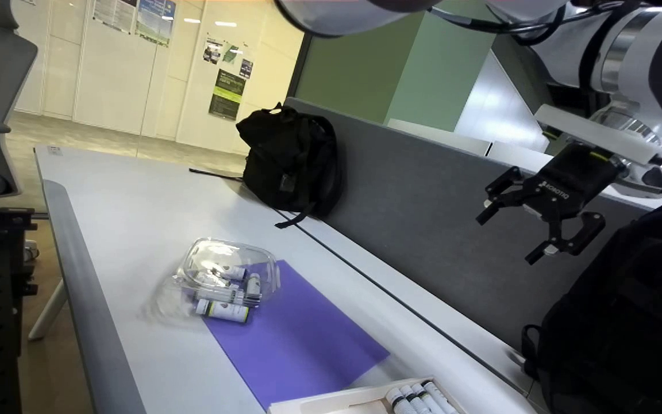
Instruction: Close the box, take some bottles out of the tray and put them on the mat
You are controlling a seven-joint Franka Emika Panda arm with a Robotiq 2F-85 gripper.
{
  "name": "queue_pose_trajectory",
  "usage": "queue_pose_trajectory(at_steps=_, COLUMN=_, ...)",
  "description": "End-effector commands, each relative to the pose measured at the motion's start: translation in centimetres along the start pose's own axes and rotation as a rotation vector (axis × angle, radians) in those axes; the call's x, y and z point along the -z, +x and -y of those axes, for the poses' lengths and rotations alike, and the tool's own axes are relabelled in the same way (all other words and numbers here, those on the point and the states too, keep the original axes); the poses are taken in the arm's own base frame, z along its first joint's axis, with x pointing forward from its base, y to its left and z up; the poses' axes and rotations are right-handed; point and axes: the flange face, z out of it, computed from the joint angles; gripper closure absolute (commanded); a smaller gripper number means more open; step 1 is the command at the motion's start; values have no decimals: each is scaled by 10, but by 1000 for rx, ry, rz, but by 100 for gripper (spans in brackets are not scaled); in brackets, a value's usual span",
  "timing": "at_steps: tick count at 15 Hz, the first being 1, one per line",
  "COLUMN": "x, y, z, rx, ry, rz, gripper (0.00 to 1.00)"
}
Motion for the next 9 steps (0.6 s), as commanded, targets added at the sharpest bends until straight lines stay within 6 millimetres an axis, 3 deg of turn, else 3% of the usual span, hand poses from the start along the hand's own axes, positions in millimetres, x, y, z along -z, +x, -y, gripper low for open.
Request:
queue_pose_trajectory(at_steps=1, x=59, y=-36, z=-21, rx=63, ry=14, rz=-36, gripper=0)
queue_pose_trajectory(at_steps=5, x=123, y=-82, z=-32, rx=126, ry=27, rz=-84, gripper=0)
queue_pose_trajectory(at_steps=9, x=180, y=-125, z=-20, rx=209, ry=68, rz=-156, gripper=0)
